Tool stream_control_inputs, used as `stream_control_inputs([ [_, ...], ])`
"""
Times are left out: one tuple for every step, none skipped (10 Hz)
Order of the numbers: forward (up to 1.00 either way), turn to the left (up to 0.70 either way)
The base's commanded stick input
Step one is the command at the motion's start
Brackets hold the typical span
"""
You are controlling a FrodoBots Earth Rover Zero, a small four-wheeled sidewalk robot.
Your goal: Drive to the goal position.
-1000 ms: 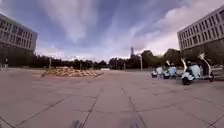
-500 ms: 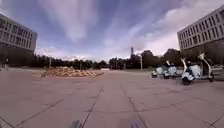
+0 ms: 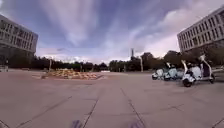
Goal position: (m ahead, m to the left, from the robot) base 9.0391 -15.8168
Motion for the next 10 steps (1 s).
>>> stream_control_inputs([
  [1.00,0.00],
  [1.00,0.00],
  [1.00,-0.12],
  [1.00,-0.34],
  [1.00,-0.28],
  [1.00,-0.05],
  [1.00,0.00],
  [1.00,-0.13],
  [1.00,-0.05],
  [1.00,0.00],
])
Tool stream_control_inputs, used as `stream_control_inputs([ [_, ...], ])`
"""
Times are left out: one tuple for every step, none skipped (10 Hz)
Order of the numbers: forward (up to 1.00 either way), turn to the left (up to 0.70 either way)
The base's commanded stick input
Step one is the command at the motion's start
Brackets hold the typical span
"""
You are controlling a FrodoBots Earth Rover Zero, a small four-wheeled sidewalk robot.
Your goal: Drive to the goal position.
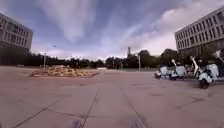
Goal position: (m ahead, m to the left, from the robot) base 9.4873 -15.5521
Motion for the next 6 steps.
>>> stream_control_inputs([
  [1.00,0.00],
  [1.00,0.00],
  [1.00,0.00],
  [1.00,0.00],
  [1.00,0.00],
  [1.00,0.00],
])
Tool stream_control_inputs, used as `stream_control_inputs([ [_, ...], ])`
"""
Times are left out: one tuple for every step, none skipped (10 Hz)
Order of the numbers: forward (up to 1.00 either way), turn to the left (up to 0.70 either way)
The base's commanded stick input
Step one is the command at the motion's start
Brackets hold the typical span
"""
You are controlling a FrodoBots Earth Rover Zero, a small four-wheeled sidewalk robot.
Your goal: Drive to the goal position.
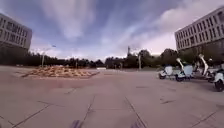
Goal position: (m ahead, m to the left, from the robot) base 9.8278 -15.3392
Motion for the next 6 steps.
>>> stream_control_inputs([
  [1.00,0.00],
  [1.00,0.00],
  [1.00,0.00],
  [1.00,-0.05],
  [1.00,-0.11],
  [1.00,-0.02],
])
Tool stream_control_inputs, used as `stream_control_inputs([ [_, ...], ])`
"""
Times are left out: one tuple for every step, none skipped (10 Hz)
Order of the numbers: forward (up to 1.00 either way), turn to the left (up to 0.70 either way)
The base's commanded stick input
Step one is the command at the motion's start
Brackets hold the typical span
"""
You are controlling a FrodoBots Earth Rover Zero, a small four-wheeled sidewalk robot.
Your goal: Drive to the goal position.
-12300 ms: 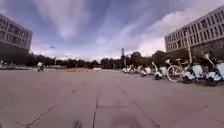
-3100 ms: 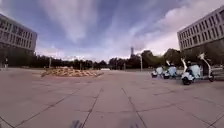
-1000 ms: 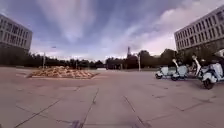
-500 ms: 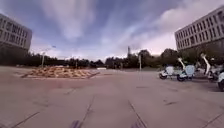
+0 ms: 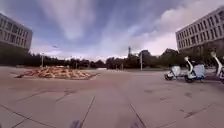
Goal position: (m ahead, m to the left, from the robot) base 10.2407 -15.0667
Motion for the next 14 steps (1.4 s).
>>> stream_control_inputs([
  [1.00,-0.03],
  [1.00,-0.10],
  [1.00,0.00],
  [1.00,-0.07],
  [1.00,-0.22],
  [1.00,-0.12],
  [1.00,0.00],
  [1.00,0.00],
  [1.00,-0.02],
  [1.00,0.00],
  [1.00,0.00],
  [1.00,-0.04],
  [1.00,-0.04],
  [1.00,0.00],
])
